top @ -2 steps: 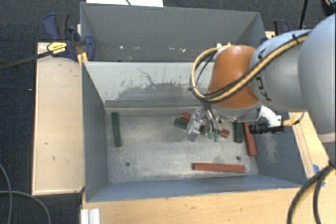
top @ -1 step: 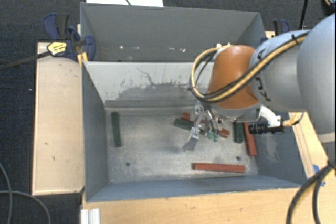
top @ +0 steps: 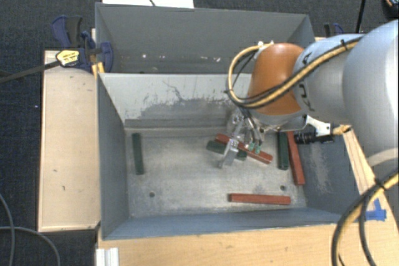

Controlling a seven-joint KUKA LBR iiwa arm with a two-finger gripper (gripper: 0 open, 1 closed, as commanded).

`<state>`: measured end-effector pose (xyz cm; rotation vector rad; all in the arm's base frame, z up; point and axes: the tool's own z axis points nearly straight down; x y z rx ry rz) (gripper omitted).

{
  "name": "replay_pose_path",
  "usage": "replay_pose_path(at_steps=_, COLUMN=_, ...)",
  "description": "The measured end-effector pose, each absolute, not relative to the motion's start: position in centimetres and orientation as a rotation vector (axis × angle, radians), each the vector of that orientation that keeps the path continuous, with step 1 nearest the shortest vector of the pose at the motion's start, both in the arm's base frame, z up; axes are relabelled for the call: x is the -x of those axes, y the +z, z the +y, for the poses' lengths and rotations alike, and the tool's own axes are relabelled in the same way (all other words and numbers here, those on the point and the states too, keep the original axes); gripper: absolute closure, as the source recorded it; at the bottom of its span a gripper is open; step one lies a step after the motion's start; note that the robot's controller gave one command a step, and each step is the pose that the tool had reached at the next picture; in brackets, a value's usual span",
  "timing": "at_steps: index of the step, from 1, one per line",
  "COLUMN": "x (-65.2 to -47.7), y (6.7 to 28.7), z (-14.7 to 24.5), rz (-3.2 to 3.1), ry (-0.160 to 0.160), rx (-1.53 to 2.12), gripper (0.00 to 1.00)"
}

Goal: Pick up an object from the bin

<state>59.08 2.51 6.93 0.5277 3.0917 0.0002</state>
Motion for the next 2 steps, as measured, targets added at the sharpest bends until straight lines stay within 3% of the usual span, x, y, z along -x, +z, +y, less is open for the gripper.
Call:
replay_pose_path(at_steps=1, x=-58.9, y=7.1, z=2.7, rz=3.094, ry=0.002, rx=-0.531, gripper=1.0)
replay_pose_path(at_steps=2, x=-58.5, y=23.9, z=-0.3, rz=3.089, ry=0.003, rx=-0.512, gripper=1.0)
